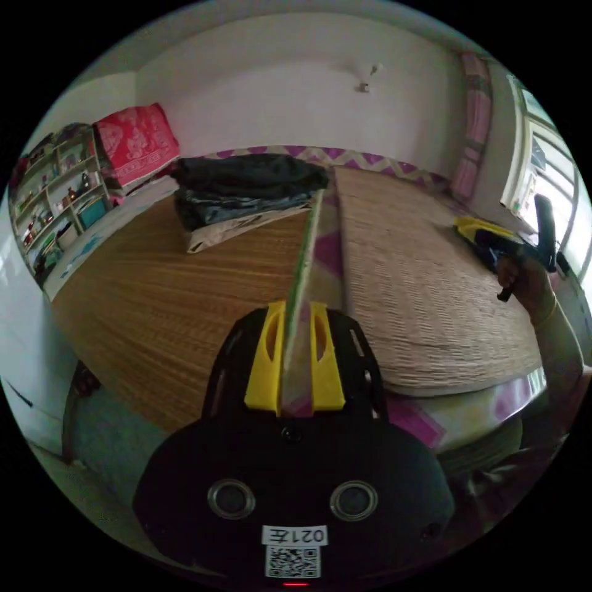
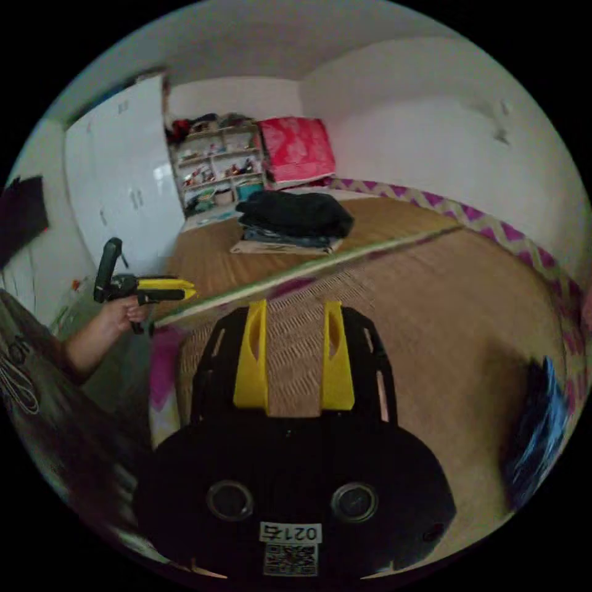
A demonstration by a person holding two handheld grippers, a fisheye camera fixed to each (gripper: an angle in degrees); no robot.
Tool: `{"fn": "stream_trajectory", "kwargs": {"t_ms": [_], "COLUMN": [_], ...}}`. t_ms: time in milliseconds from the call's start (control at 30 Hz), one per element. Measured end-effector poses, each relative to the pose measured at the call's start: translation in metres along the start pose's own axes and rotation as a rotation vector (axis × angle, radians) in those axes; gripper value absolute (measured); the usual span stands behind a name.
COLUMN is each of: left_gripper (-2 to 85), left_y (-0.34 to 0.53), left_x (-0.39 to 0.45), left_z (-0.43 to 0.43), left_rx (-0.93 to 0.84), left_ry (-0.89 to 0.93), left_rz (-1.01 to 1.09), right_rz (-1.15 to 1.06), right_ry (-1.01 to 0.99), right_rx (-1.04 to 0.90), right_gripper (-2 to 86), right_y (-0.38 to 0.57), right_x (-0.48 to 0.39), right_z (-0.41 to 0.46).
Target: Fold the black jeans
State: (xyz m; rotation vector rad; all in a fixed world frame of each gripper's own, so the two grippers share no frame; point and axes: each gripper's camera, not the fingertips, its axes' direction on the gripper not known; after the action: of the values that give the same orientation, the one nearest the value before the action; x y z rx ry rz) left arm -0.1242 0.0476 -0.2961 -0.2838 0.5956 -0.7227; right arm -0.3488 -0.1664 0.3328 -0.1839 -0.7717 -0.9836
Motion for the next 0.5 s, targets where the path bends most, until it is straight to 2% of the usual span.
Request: {"fn": "stream_trajectory", "kwargs": {"t_ms": [67,167,333,500], "left_gripper": [5.3,5.9,6.3,6.4], "left_y": [-0.008,-0.015,-0.02,-0.031], "left_x": [-0.044,-0.078,-0.091,-0.089], "left_z": [-0.002,0.001,0.005,-0.007], "left_rx": [-0.031,-0.059,-0.057,-0.05], "left_ry": [-0.032,-0.02,0.006,-0.017], "left_rz": [-0.065,-0.118,-0.112,-0.073], "right_rz": [-0.182,-0.337,-0.597,-0.681], "right_ry": [0.036,0.036,0.147,0.221], "right_rx": [-0.046,-0.077,-0.053,-0.091], "right_gripper": [12.5,14.3,15.8,15.6], "right_y": [-0.064,-0.142,-0.234,-0.29], "right_x": [-0.035,-0.081,-0.166,-0.217], "right_z": [0.048,0.113,0.206,0.277]}}
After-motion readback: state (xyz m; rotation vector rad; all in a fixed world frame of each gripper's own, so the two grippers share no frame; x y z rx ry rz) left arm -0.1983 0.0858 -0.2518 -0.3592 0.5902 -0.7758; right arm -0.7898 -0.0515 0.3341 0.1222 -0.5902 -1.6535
